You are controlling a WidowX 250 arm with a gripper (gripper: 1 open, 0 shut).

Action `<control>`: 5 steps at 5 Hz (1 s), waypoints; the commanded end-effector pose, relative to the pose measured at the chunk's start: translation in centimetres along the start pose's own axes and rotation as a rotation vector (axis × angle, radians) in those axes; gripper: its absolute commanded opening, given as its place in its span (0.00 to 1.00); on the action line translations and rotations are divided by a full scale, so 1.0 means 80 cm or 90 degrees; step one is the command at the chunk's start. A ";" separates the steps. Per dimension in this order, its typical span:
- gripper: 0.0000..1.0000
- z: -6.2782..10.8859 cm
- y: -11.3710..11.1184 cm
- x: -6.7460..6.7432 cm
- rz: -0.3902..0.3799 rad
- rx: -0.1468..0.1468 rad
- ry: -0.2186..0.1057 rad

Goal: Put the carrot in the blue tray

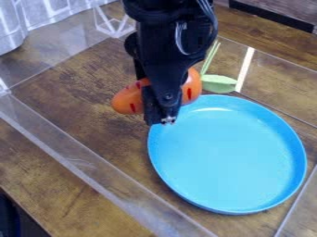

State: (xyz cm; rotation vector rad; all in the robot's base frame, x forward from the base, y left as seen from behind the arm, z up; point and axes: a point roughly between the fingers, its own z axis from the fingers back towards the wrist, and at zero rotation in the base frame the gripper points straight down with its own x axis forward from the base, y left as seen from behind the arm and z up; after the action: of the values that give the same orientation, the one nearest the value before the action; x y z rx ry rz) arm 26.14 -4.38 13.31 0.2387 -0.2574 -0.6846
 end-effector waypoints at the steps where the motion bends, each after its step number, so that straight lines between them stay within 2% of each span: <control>1: 0.00 0.026 -0.004 0.020 0.008 0.023 -0.036; 2: 0.00 0.029 -0.026 0.035 0.004 0.029 -0.036; 3: 0.00 0.020 -0.057 0.062 -0.012 0.027 -0.040; 4: 0.00 0.000 -0.075 0.082 -0.033 0.020 -0.028; 5: 1.00 0.019 -0.020 0.080 0.001 0.037 -0.012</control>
State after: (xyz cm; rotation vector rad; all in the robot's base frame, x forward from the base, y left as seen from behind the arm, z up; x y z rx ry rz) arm 29.16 -9.68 13.27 0.2960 -0.2321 -0.6849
